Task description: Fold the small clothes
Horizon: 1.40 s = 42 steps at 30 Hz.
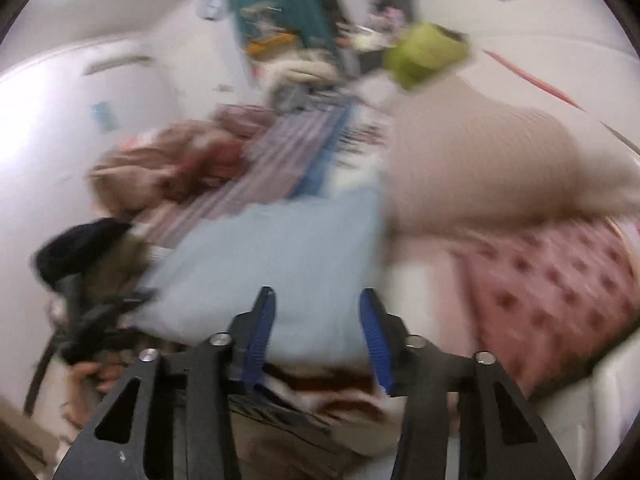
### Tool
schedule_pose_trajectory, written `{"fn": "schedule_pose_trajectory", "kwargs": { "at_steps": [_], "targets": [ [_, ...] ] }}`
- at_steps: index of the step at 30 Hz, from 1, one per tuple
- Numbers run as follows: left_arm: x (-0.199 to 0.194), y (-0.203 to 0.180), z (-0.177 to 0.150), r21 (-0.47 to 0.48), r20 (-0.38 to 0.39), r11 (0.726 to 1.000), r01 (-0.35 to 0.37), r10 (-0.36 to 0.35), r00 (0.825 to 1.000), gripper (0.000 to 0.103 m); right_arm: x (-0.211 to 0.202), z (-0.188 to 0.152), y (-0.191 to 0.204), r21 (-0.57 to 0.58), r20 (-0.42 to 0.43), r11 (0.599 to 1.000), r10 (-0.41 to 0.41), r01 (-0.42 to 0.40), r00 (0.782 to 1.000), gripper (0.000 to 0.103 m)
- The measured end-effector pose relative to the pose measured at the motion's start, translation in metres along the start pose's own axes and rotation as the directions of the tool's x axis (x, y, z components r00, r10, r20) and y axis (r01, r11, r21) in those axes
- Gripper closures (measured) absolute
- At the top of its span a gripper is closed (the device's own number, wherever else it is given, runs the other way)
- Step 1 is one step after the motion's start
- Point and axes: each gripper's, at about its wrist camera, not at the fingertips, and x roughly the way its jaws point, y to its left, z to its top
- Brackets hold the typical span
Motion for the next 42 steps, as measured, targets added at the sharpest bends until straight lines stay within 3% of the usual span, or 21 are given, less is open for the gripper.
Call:
{"fn": "schedule_pose_trajectory", "kwargs": {
  "at_steps": [2,4,9,12,15,17,18,20,25,27,29,30,31,33,34,36,38,40,42],
  "targets": [
    [0.000,0.001,0.002,-0.006,0.007,1.000,-0.018,0.018,1.000,0.074,0.022,0.005,0.017,-0.011,-0.045,0.994,0.111,-0.112,0.993,0.089],
    [-0.003,0.005,0.002,-0.015,0.013,1.000,-0.020,0.020,1.000,0.078,0.056,0.004,0.037,-0.018,-0.119,0.976,0.214,-0.217,0.970,0.093],
    [-0.008,0.006,0.002,0.007,0.032,1.000,-0.015,0.015,0.999,0.088,0.134,-0.020,0.059,-0.040,-0.313,0.977,0.185,-0.207,0.932,0.095],
    [-0.007,-0.003,0.005,0.017,0.047,1.000,0.022,-0.023,0.999,0.090,0.150,-0.029,0.062,-0.046,-0.323,0.981,0.166,-0.190,0.932,0.097],
    [-0.009,-0.037,0.011,0.135,0.047,0.990,0.038,-0.044,0.998,0.091,0.146,-0.023,0.052,0.017,-0.328,0.974,0.221,-0.228,0.918,0.096],
    [-0.013,-0.064,0.011,0.231,0.065,0.971,0.066,-0.083,0.994,0.091,0.133,-0.016,0.035,0.087,-0.301,0.960,0.281,-0.267,0.911,0.093],
    [-0.015,-0.080,0.009,0.291,0.068,0.951,0.102,-0.126,0.990,0.091,0.121,-0.011,0.024,0.116,-0.264,0.955,0.296,-0.274,0.918,0.089],
    [-0.011,-0.107,0.005,0.372,0.037,0.914,0.161,-0.188,0.981,0.091,0.094,0.000,0.003,0.142,-0.161,0.957,0.275,-0.253,0.948,0.072],
    [0.042,-0.182,-0.033,0.526,-0.132,0.816,0.241,-0.202,0.970,0.091,0.030,0.011,-0.057,0.173,-0.004,0.969,0.182,-0.179,0.983,0.072],
    [0.076,-0.205,-0.058,0.525,-0.248,0.792,0.312,-0.208,0.946,0.091,0.009,0.007,-0.081,0.202,0.038,0.968,0.141,-0.146,0.989,0.072],
    [0.108,-0.216,-0.087,0.511,-0.371,0.773,0.376,-0.196,0.908,0.091,-0.003,0.000,-0.099,0.231,0.052,0.967,0.102,-0.112,0.993,0.072],
    [0.124,-0.219,-0.104,0.504,-0.427,0.773,0.384,-0.163,0.889,0.090,-0.008,-0.005,-0.109,0.248,0.049,0.964,0.090,-0.099,0.995,0.072],
    [0.132,-0.220,-0.117,0.516,-0.448,0.773,0.368,-0.122,0.886,0.089,-0.010,-0.010,-0.118,0.267,0.042,0.959,0.085,-0.093,0.995,0.072],
    [0.133,-0.226,-0.133,0.582,-0.427,0.738,0.341,-0.079,0.901,0.084,-0.010,-0.019,-0.129,0.290,0.029,0.953,0.077,-0.083,0.997,0.072],
    [0.129,-0.228,-0.133,0.587,-0.437,0.727,0.356,-0.086,0.895,0.074,-0.010,-0.021,-0.133,0.296,0.024,0.952,0.072,-0.076,0.997,0.072],
    [0.118,-0.227,-0.124,0.557,-0.466,0.734,0.389,-0.112,0.878,0.061,-0.011,-0.025,-0.137,0.298,0.020,0.952,0.072,-0.075,0.997,0.072],
    [0.098,-0.224,-0.113,0.532,-0.470,0.739,0.414,-0.149,0.870,0.052,-0.010,-0.025,-0.137,0.290,0.021,0.952,0.092,-0.095,0.995,0.072],
    [0.071,-0.220,-0.098,0.517,-0.439,0.745,0.422,-0.193,0.878,0.041,-0.010,-0.022,-0.130,0.259,0.029,0.958,0.120,-0.123,0.992,0.070],
    [0.055,-0.216,-0.083,0.516,-0.391,0.758,0.399,-0.206,0.897,0.034,-0.007,-0.016,-0.116,0.208,0.038,0.965,0.154,-0.158,0.987,0.060]
  ]
}}
